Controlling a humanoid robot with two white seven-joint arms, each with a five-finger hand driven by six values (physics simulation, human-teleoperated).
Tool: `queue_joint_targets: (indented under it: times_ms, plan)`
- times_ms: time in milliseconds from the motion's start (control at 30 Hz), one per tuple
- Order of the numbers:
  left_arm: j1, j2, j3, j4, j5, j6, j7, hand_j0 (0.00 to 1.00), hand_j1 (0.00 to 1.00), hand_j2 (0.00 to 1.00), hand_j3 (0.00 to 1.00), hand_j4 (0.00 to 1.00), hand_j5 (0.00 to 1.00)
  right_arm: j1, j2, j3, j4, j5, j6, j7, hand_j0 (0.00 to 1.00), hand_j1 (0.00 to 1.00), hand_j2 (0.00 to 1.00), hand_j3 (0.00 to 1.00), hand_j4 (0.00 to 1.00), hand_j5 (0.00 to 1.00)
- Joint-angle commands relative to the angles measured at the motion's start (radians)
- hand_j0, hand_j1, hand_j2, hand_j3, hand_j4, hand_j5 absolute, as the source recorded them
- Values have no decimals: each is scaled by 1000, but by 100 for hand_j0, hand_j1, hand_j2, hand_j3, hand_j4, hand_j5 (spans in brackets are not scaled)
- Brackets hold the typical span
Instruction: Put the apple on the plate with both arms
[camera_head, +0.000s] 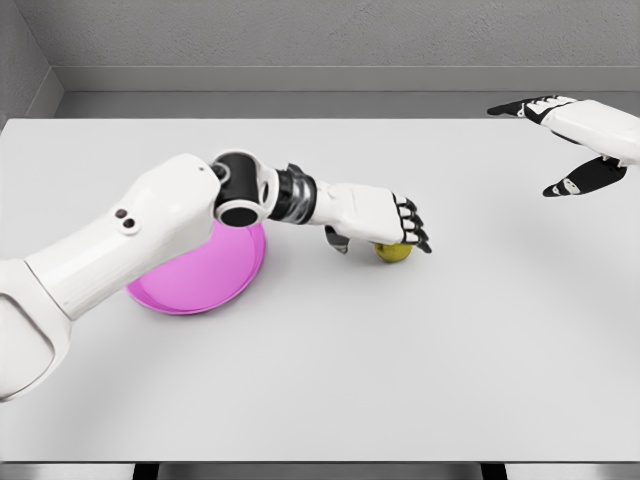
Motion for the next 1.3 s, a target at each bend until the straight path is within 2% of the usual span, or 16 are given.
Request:
queue_joint_targets:
  times_ms: [0,233,333,600,1033,1167,1233,1267]
  plan:
    - [0,-12,-11,-1,7,2,0,100,100,100,100,100,100,0,0,0,-6,-3,0,0,100,100,100,100,100,100]
    - [-2,-28,-23,-2,11,2,-4,100,100,100,100,100,100,0,-1,1,-18,-3,2,0,100,100,100,100,100,100]
    - [-3,-28,-22,1,8,2,-6,84,84,84,84,84,84,0,-1,0,-18,-5,0,0,100,100,100,100,100,100]
    - [-3,-32,-17,47,-30,2,-6,87,87,87,87,87,87,2,-1,1,-18,-3,0,0,100,100,100,100,100,100]
    - [-2,-77,0,93,-36,2,0,90,90,90,90,90,90,5,-3,1,-27,-3,0,0,100,100,100,100,100,100]
    - [-8,-78,1,93,-33,2,-7,82,82,82,82,82,82,5,-3,1,-27,-5,0,0,100,100,100,100,100,100]
    - [-12,-84,3,91,-32,2,-61,72,72,72,72,72,72,5,-3,1,-27,-3,0,0,100,100,100,100,100,100]
    - [-12,-91,6,91,-30,2,-82,72,72,72,72,72,72,5,-3,1,-27,-3,2,0,100,100,100,100,100,100]
